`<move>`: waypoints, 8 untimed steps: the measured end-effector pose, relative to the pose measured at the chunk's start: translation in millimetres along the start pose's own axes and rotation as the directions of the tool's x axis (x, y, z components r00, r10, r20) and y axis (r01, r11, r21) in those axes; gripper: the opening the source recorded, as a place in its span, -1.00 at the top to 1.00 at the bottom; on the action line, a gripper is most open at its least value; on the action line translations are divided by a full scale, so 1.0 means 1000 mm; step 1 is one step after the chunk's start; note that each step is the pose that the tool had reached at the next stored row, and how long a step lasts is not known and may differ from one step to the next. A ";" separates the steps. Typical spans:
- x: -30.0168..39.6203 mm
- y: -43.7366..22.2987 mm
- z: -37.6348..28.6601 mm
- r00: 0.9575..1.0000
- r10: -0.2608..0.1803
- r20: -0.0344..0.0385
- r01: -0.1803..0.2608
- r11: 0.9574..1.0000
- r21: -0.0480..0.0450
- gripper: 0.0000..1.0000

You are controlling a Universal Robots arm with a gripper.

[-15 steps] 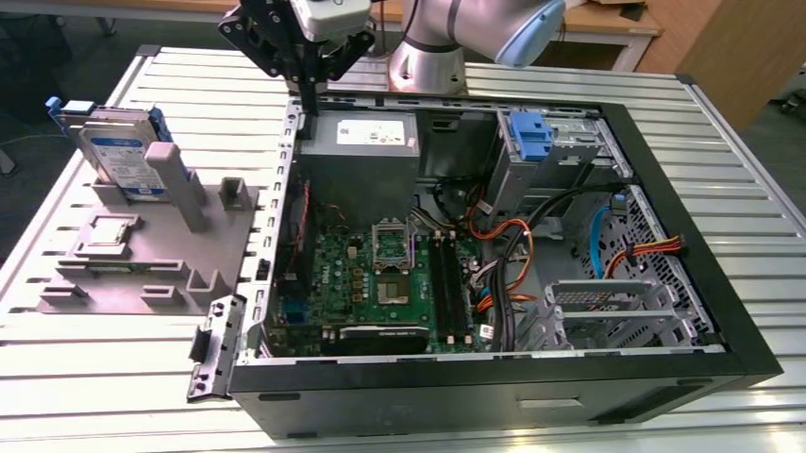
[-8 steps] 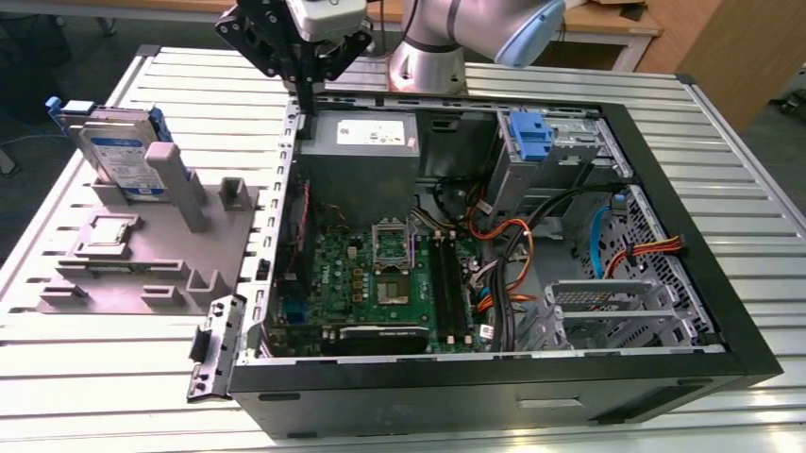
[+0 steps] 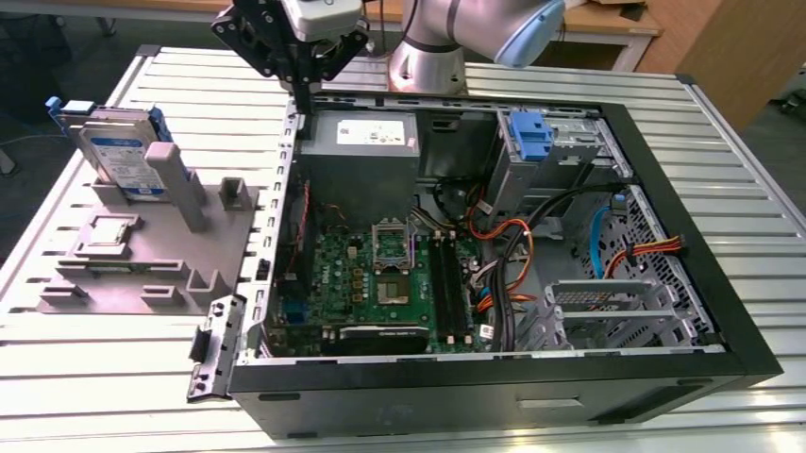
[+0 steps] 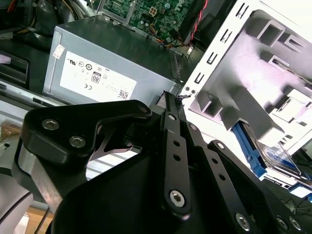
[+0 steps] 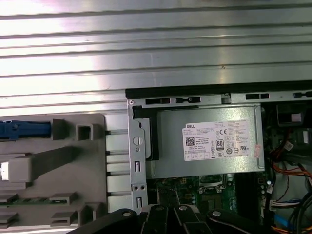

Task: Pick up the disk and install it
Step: 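Reach for the disk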

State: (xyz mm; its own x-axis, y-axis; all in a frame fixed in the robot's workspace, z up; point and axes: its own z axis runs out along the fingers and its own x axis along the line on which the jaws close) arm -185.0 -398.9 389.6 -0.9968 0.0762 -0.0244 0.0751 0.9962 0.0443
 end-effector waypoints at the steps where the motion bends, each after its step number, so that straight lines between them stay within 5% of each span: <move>1: 0.0004 0.0000 0.0000 1.000 0.000 0.000 0.000 1.000 0.000 0.80; 8: 0.0034 -0.0002 0.0001 1.000 0.000 0.000 0.000 1.000 0.000 0.80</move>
State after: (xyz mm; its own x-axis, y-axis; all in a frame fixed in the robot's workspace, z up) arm -188.4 -398.9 389.4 -0.9968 0.0763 -0.0245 0.0751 0.9962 0.0444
